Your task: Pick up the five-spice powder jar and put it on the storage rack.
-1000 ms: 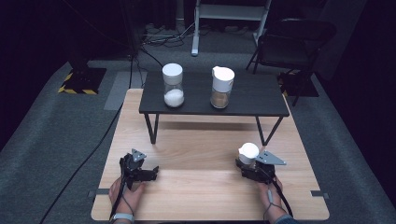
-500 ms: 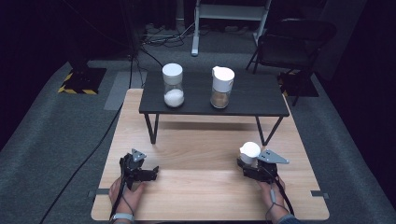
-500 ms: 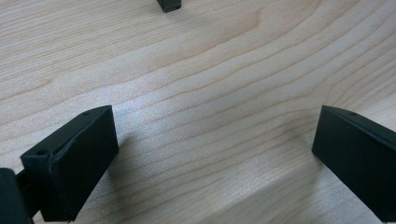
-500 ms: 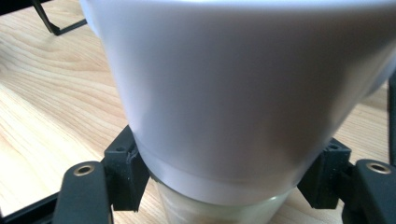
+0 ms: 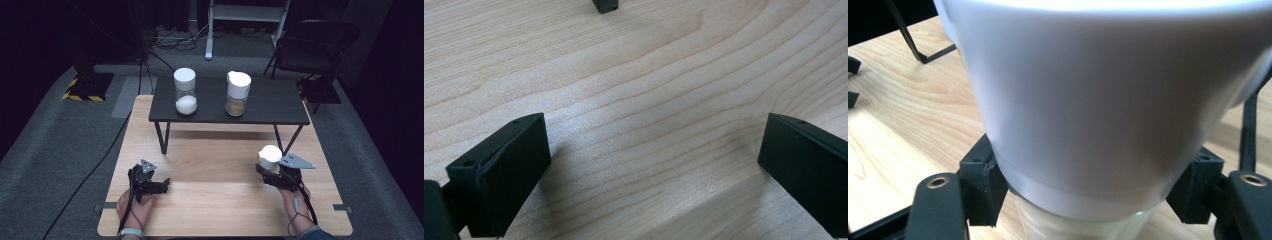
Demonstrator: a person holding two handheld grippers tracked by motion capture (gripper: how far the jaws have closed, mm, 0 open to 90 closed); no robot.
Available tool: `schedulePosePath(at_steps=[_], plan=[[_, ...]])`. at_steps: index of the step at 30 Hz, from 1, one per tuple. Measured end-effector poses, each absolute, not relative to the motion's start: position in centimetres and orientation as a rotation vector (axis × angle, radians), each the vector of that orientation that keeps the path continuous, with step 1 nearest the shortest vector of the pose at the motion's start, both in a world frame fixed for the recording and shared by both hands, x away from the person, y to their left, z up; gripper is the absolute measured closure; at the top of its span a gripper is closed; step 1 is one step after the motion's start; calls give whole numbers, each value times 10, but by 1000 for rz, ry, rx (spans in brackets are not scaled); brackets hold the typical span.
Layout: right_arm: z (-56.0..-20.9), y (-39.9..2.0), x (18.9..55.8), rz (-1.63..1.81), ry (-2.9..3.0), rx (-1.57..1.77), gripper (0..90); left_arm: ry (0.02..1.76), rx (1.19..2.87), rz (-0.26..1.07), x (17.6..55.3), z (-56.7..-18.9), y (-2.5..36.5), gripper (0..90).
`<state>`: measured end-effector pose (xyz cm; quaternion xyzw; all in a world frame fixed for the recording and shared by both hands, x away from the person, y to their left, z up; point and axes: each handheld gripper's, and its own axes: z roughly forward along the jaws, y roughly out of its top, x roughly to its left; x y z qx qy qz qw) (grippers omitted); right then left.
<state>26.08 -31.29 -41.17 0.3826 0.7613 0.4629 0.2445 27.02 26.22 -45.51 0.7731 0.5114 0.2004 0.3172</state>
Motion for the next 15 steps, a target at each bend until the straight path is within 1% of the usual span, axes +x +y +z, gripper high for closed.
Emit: schedulePosePath(at_steps=[15], plan=[[-369, -313, 264, 1286, 2032, 1034, 304, 1348, 2033, 526, 270, -455, 262, 4]])
